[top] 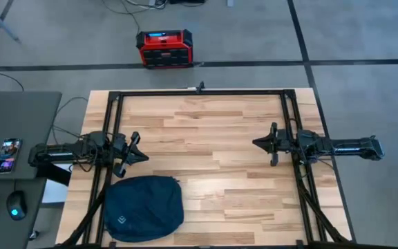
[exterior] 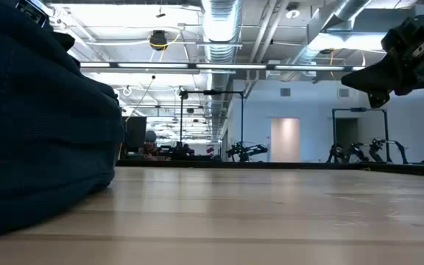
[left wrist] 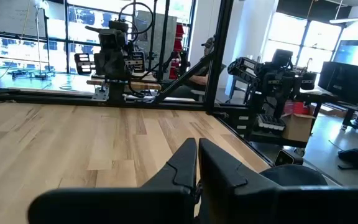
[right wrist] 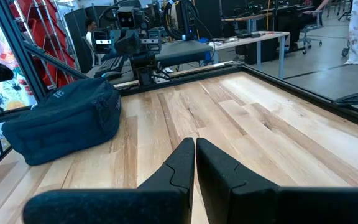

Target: Unpack backpack

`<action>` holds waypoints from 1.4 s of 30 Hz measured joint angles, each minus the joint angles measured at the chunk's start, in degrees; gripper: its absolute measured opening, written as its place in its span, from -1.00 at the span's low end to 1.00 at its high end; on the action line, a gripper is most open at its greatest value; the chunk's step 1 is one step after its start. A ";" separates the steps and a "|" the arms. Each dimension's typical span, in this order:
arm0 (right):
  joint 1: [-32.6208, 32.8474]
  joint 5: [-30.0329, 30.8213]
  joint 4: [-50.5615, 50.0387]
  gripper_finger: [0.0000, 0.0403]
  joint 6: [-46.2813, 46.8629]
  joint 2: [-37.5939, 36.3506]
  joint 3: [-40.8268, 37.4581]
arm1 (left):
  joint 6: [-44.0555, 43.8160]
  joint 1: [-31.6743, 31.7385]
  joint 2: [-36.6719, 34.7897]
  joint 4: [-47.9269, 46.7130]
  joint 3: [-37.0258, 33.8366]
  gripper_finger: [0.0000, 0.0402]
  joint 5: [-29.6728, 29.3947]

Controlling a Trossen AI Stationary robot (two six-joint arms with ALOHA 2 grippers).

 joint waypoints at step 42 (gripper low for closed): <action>4.36 -10.32 7.38 -1.00 -2.43 87.63 60.12 | -8.17 0.15 2.05 -2.41 2.97 -0.99 -7.46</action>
